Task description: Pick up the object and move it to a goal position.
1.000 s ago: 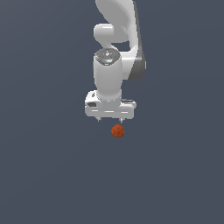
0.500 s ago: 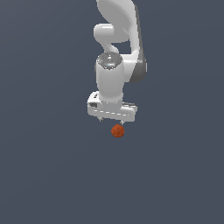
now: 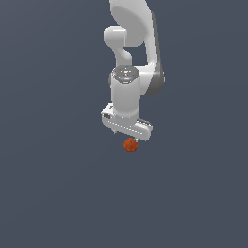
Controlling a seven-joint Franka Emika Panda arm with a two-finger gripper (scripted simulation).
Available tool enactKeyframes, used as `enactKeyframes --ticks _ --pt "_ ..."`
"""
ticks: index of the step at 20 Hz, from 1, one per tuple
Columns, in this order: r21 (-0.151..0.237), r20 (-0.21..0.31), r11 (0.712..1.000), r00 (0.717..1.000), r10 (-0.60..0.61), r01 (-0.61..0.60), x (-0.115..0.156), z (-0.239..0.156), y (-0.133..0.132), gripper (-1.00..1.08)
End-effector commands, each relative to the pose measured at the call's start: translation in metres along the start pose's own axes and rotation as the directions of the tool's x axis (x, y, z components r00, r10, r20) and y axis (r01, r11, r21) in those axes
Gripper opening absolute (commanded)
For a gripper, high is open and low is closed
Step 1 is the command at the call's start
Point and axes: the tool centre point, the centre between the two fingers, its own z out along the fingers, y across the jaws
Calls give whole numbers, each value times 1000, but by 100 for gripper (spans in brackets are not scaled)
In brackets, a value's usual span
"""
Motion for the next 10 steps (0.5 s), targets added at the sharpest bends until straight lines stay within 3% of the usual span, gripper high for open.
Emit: enactKeyframes --ticks 1,10 --pt "-2 3 998 998 64 -64 -3 5 -2 100" --pt "-14 9 958 958 286 -286 -12 24 -7 100"
